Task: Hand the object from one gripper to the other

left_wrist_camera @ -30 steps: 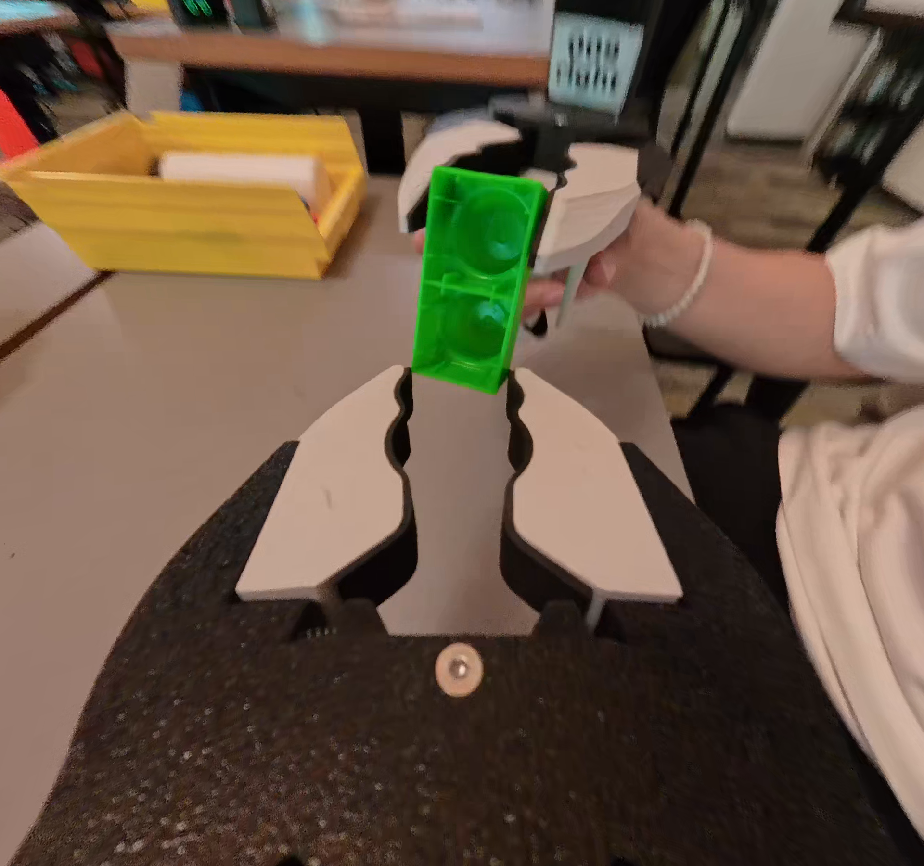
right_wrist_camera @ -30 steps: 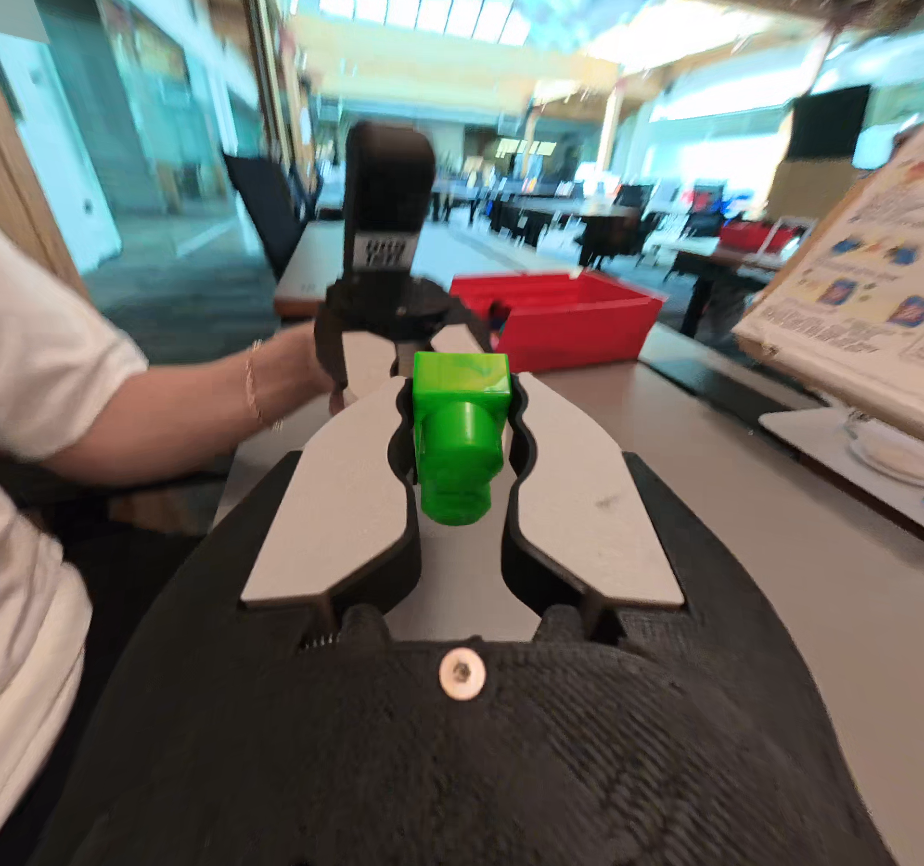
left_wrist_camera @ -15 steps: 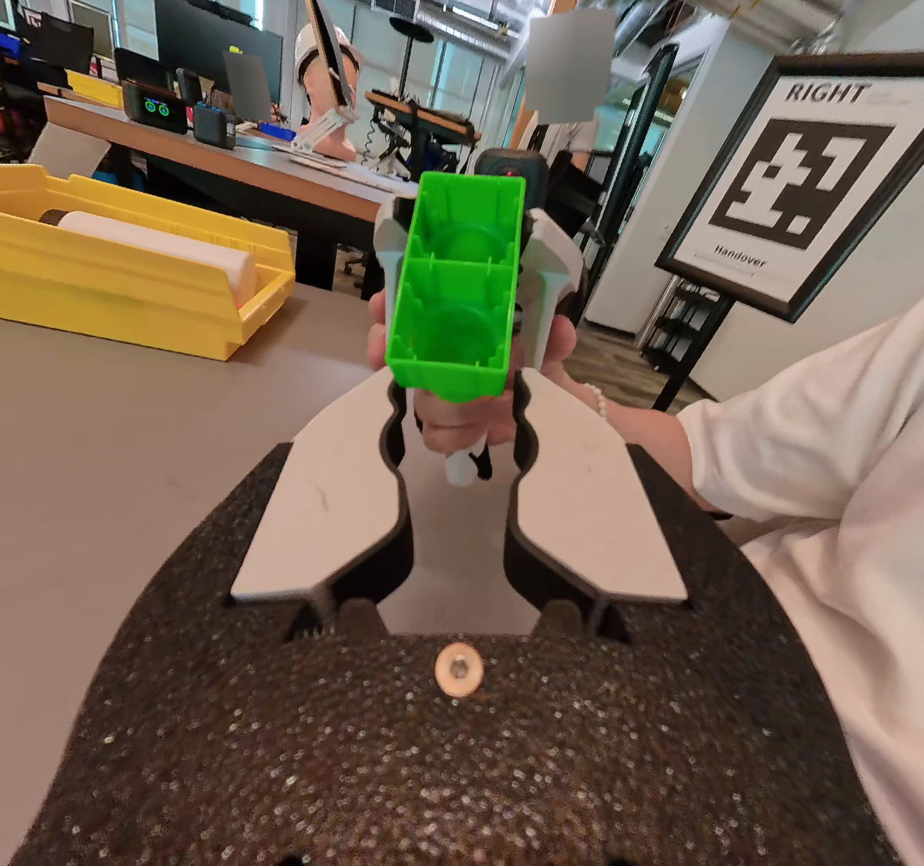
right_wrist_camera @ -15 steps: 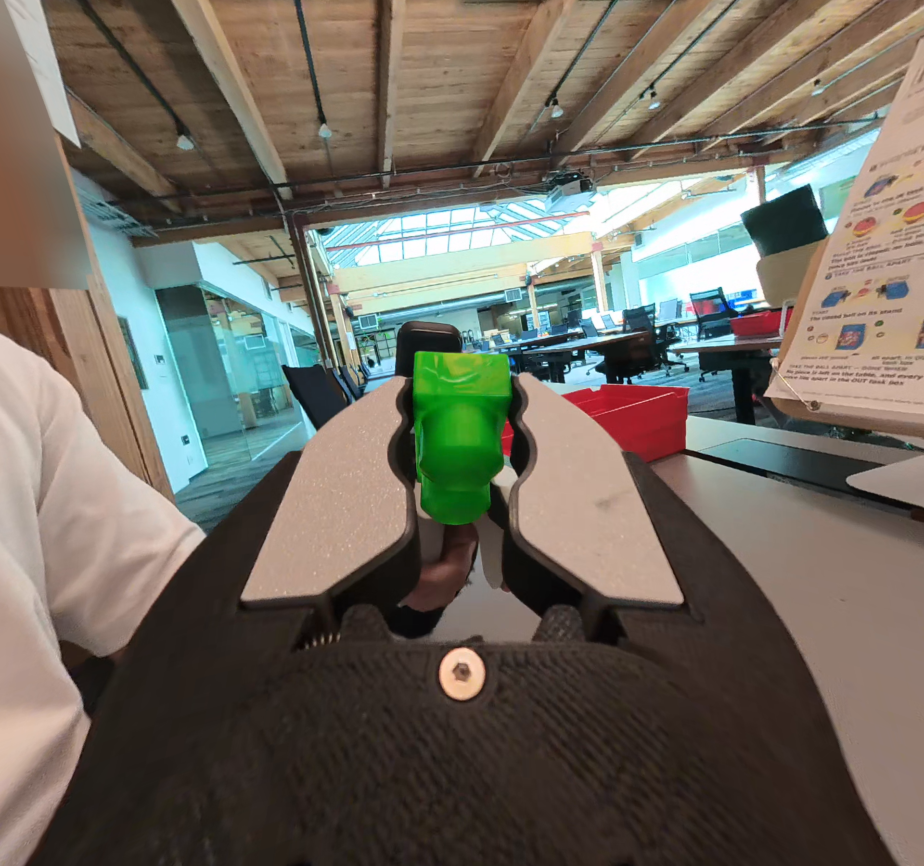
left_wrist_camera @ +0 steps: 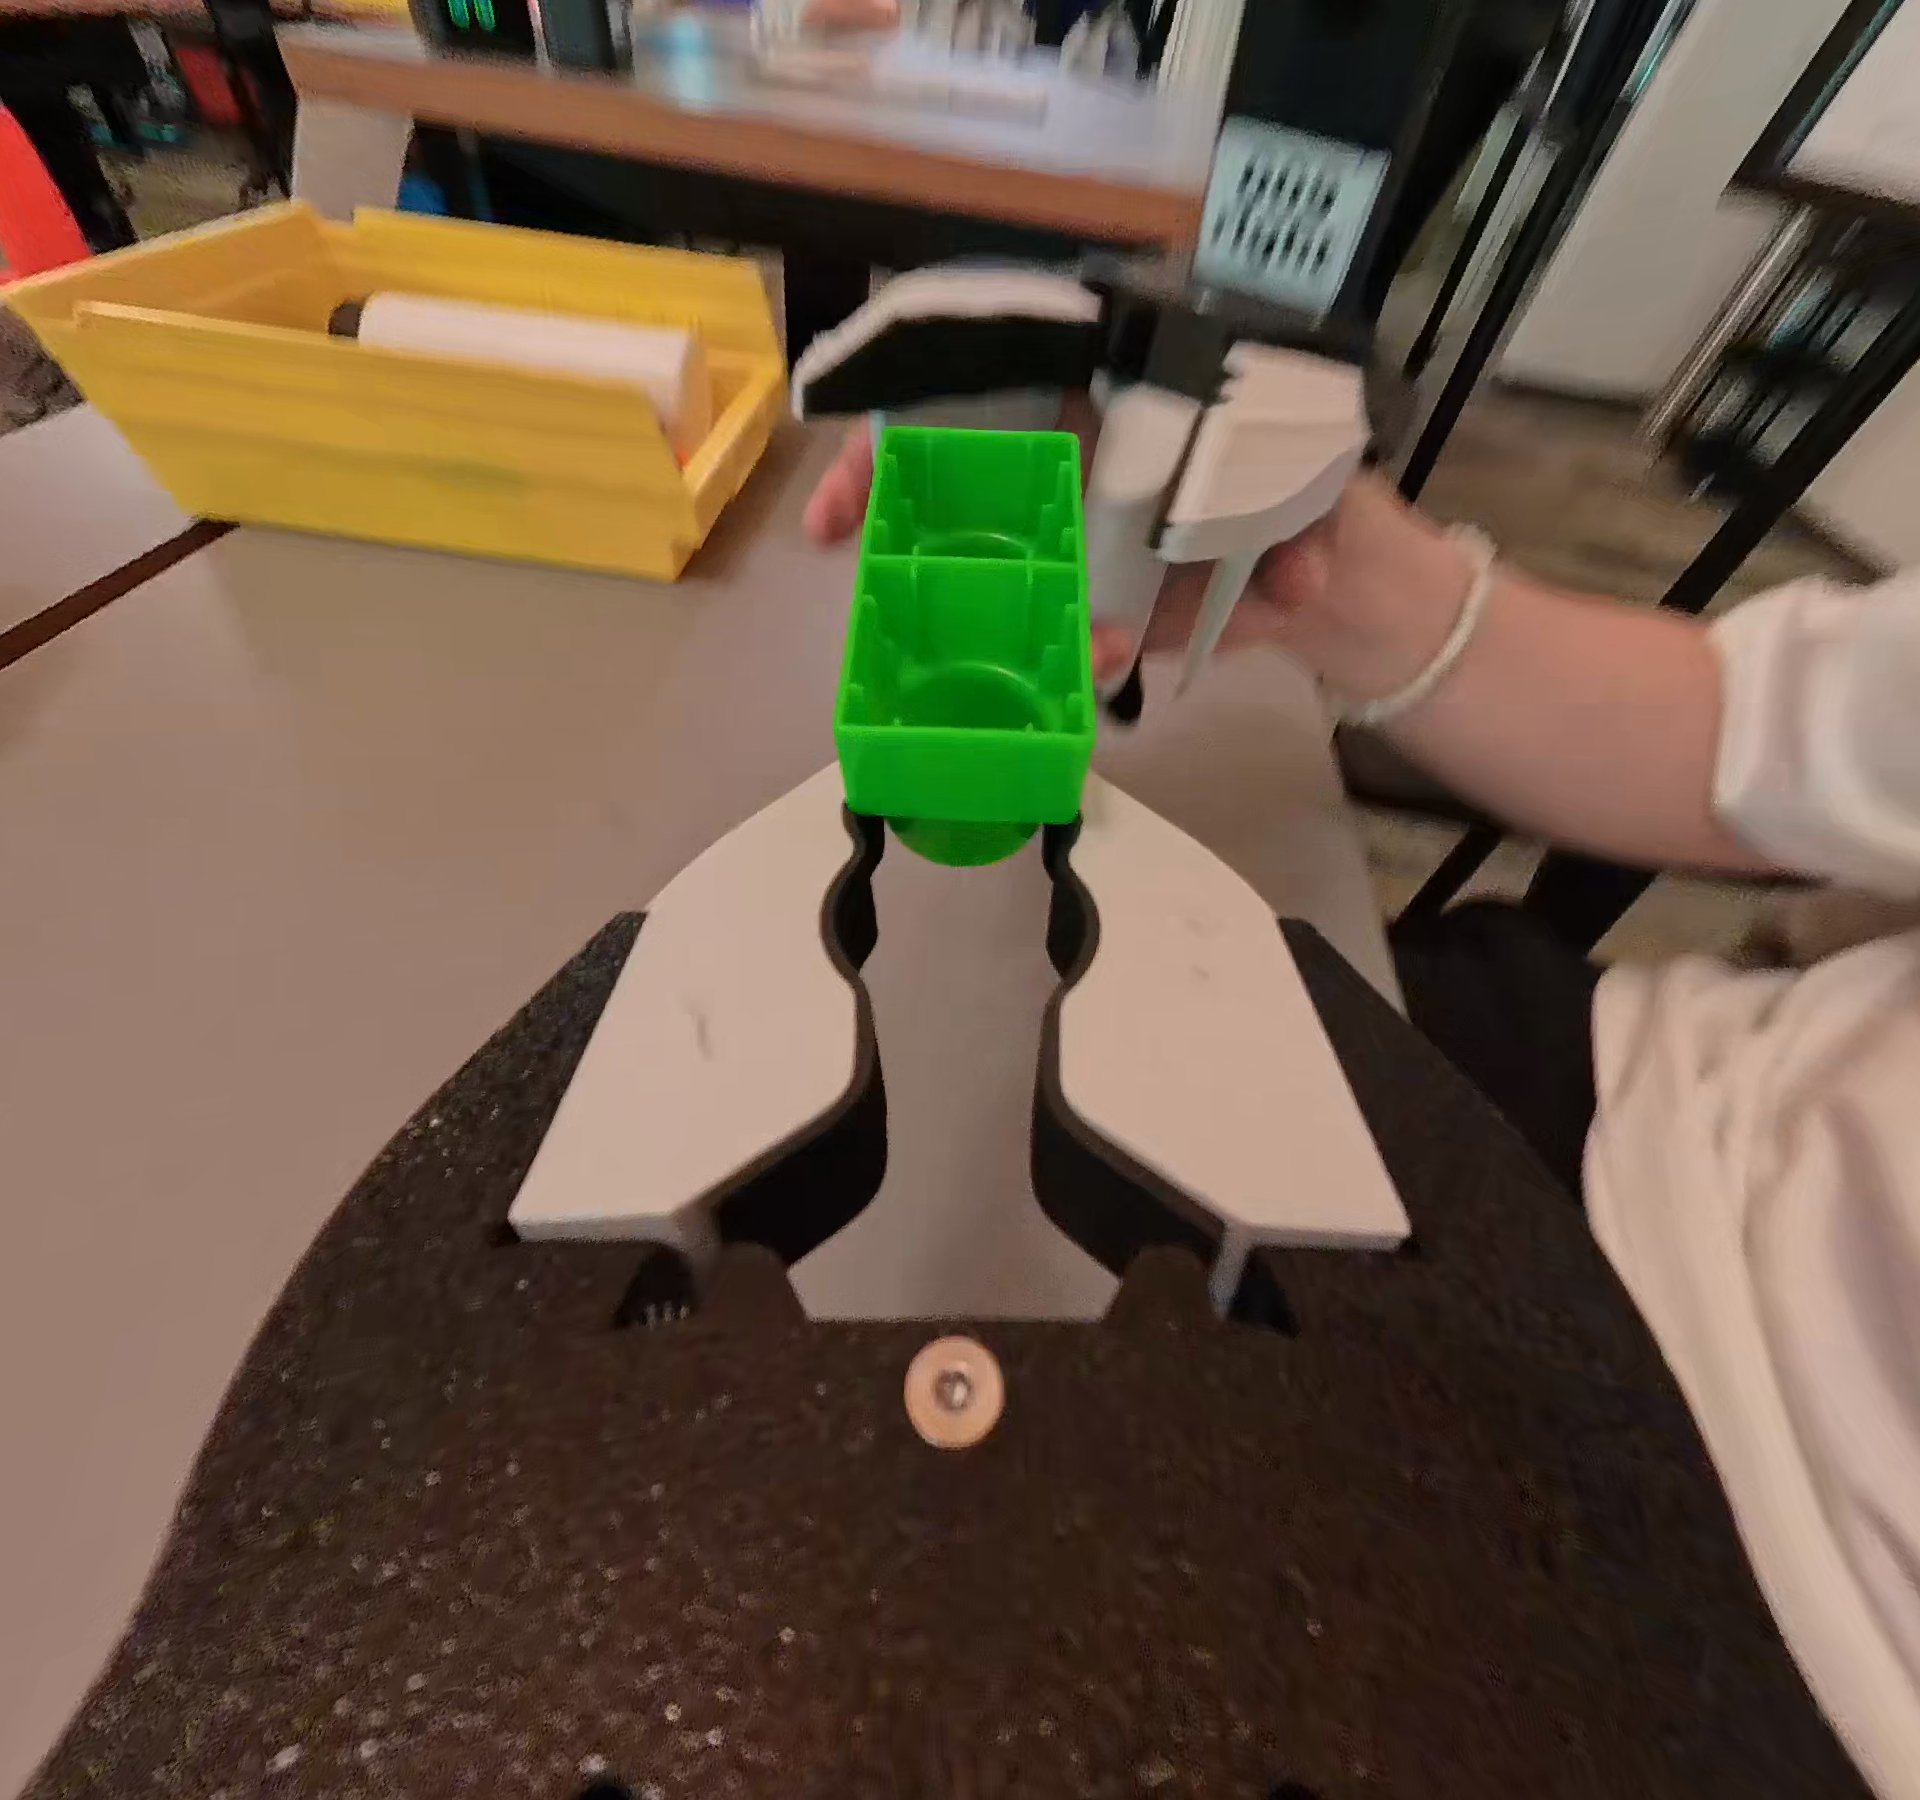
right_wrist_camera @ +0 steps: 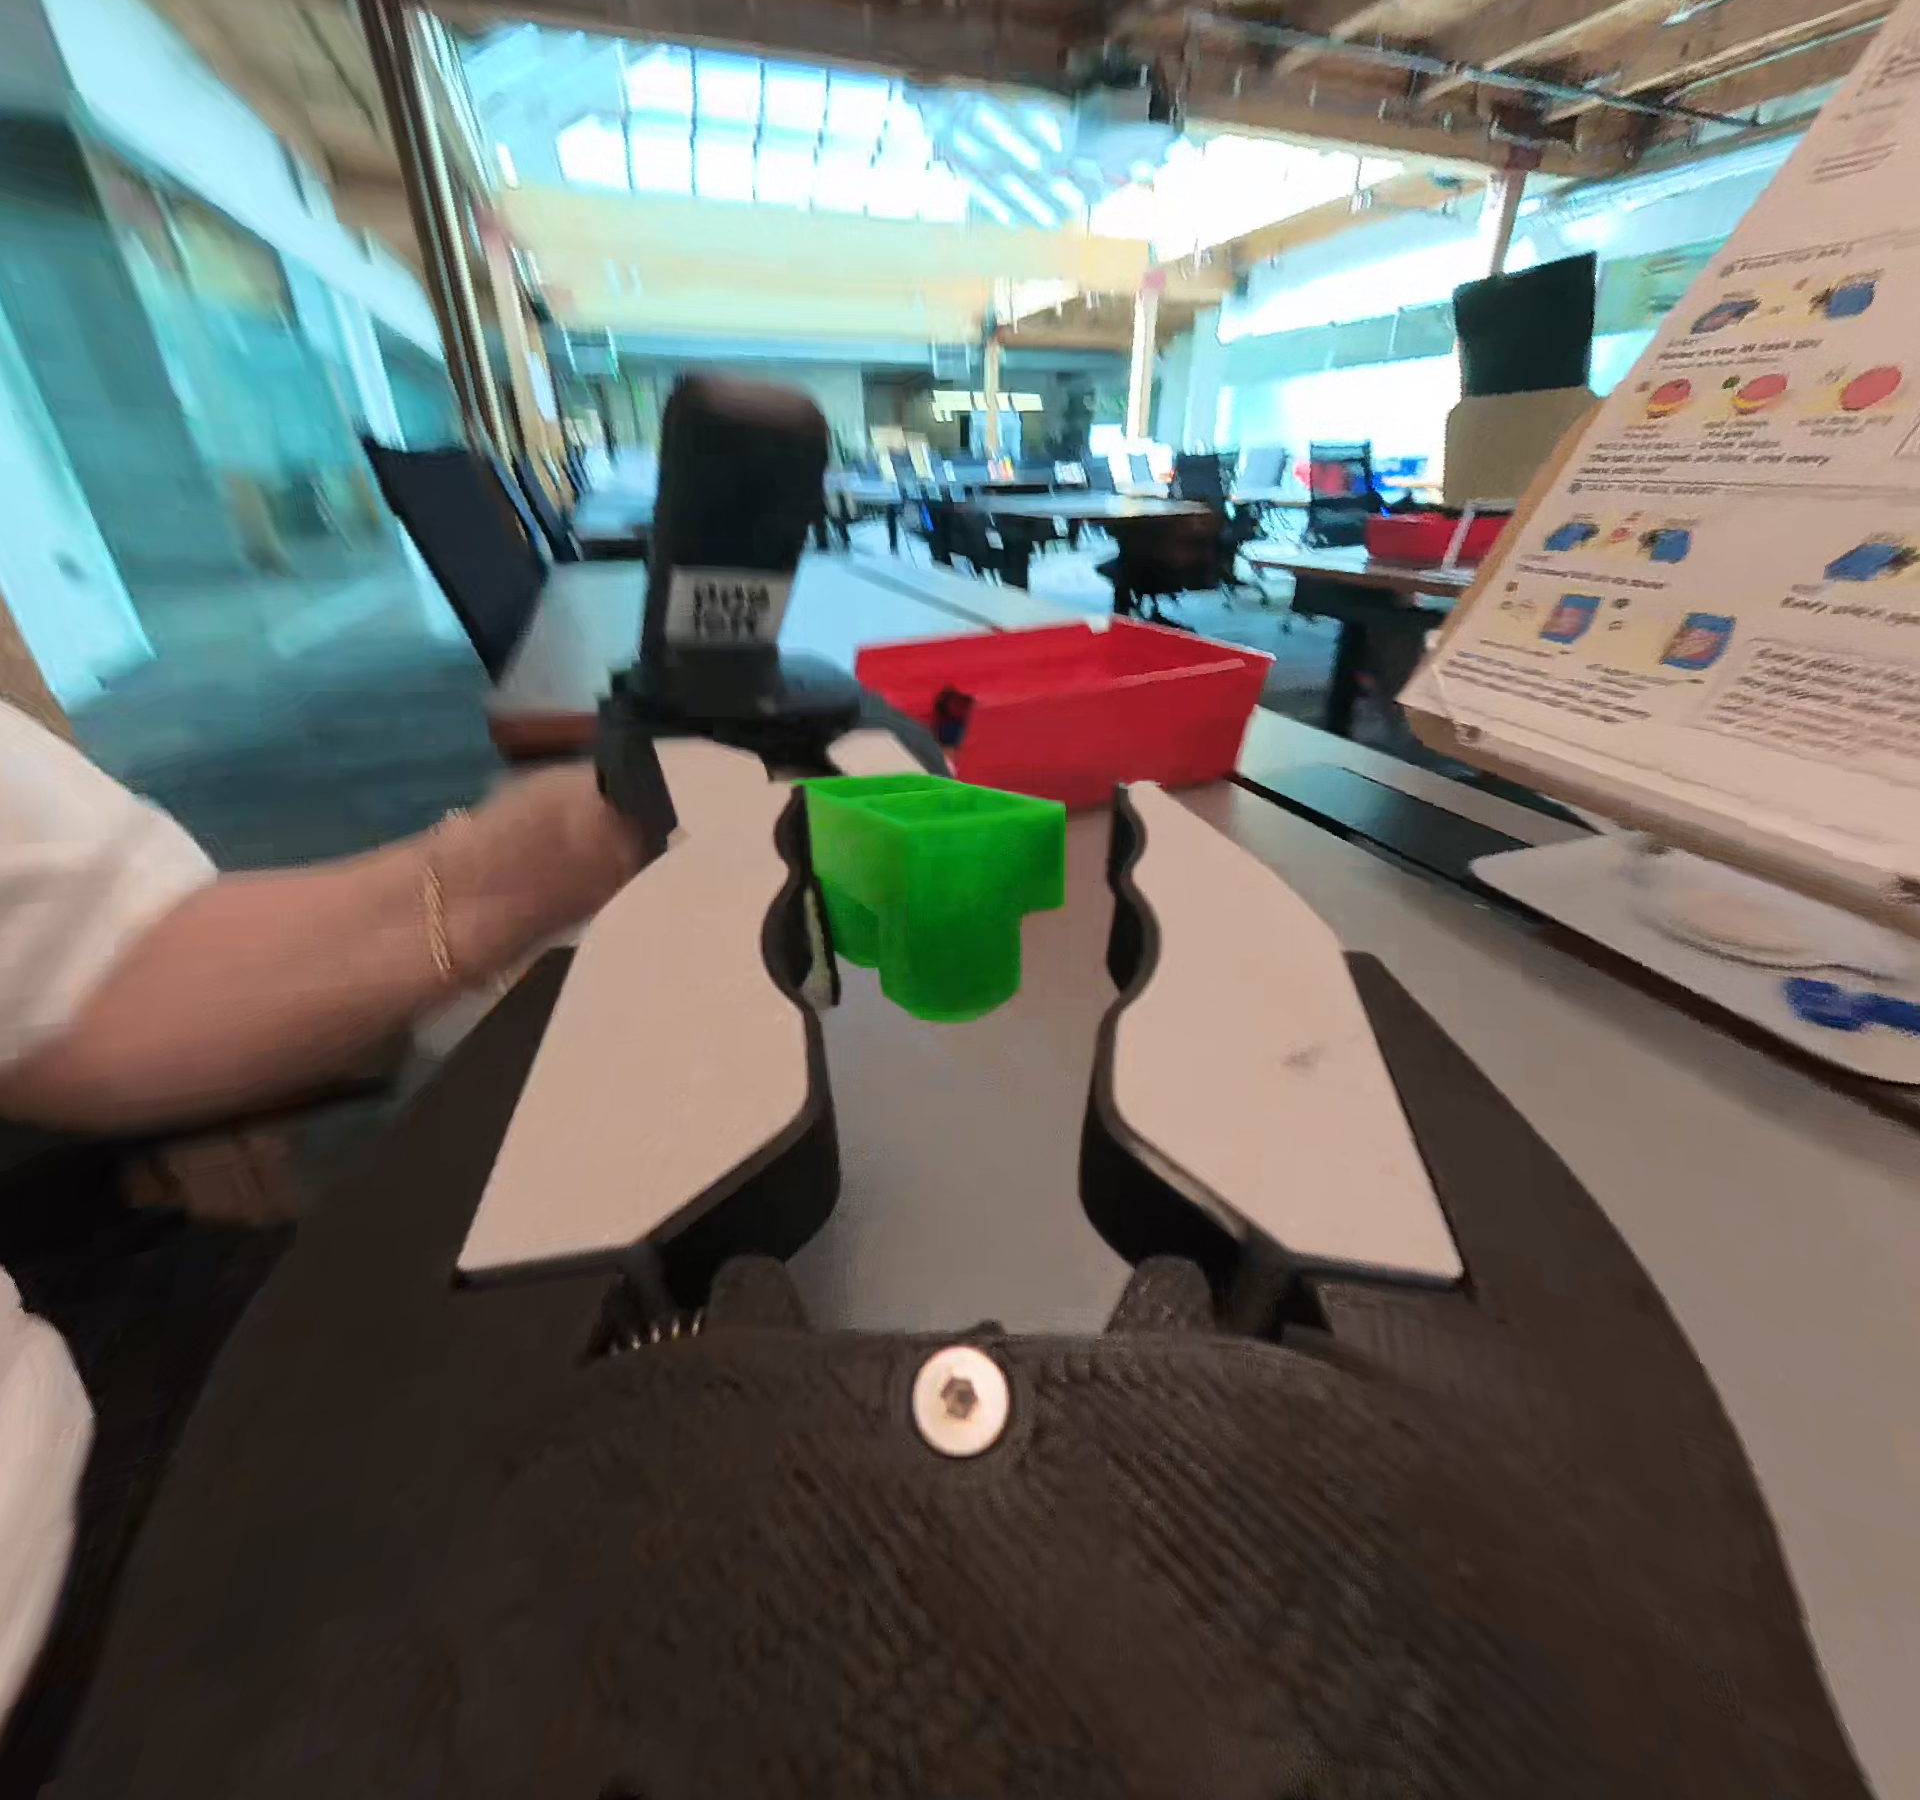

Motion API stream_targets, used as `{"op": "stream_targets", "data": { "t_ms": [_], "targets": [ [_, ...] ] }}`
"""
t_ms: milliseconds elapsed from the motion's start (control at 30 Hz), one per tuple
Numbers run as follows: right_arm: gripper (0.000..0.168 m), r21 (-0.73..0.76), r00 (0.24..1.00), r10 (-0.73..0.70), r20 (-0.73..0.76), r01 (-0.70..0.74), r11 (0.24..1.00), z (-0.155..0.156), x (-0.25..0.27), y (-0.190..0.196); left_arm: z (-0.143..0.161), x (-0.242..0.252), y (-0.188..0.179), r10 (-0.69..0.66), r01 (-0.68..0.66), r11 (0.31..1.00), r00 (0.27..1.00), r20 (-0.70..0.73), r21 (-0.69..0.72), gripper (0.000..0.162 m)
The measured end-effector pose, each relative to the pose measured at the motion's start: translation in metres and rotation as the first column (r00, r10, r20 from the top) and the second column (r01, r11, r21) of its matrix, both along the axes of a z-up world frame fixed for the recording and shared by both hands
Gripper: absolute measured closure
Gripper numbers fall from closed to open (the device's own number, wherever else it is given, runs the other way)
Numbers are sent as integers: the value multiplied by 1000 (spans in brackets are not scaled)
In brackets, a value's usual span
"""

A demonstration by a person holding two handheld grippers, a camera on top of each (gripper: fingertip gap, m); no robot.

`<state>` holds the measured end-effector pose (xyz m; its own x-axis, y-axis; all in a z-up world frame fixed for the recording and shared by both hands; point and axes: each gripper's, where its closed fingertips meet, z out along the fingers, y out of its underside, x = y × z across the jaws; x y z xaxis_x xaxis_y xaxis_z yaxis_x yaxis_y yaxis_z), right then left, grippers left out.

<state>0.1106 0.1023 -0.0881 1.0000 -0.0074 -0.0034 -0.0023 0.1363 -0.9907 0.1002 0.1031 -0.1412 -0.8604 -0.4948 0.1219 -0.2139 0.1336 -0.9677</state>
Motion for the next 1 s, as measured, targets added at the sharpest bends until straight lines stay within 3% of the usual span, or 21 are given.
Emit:
{"op": "stream_targets", "data": {
  "t_ms": [67,167,367,467,567,667,767,867,1000],
  "targets": [
    [98,-127,995,-4,99,17,992,-11,-5,2,-13,-6,8,-13,15,990,1000,-17,142,133],
    [95,-268,978,57,198,-2,963,-31,-19,7,-26,-18,12,-62,73,961,997,-50,265,133],
    [114,-441,958,167,234,-49,896,-63,-37,16,-47,-33,10,-134,148,881,989,-63,450,133],
    [130,-509,941,230,250,-74,857,-75,-46,16,-51,-35,9,-139,153,860,988,-66,486,133],
    [131,-519,942,233,241,-78,851,-74,-45,17,-49,-34,10,-137,147,867,989,-56,476,133],
    [131,-389,964,145,224,-49,920,-52,-32,17,-25,-19,11,-57,39,939,997,44,343,132],
    [131,-53,999,38,-3,-39,998,-7,-9,9,2,-6,10,23,-26,995,999,27,96,125],
    [131,178,972,78,-220,-39,983,14,5,0,5,1,4,29,-31,999,999,-36,-42,125],
    [131,292,949,106,-296,-15,956,21,9,-1,11,5,-8,16,-33,981,996,-87,-193,124]
  ]
}}
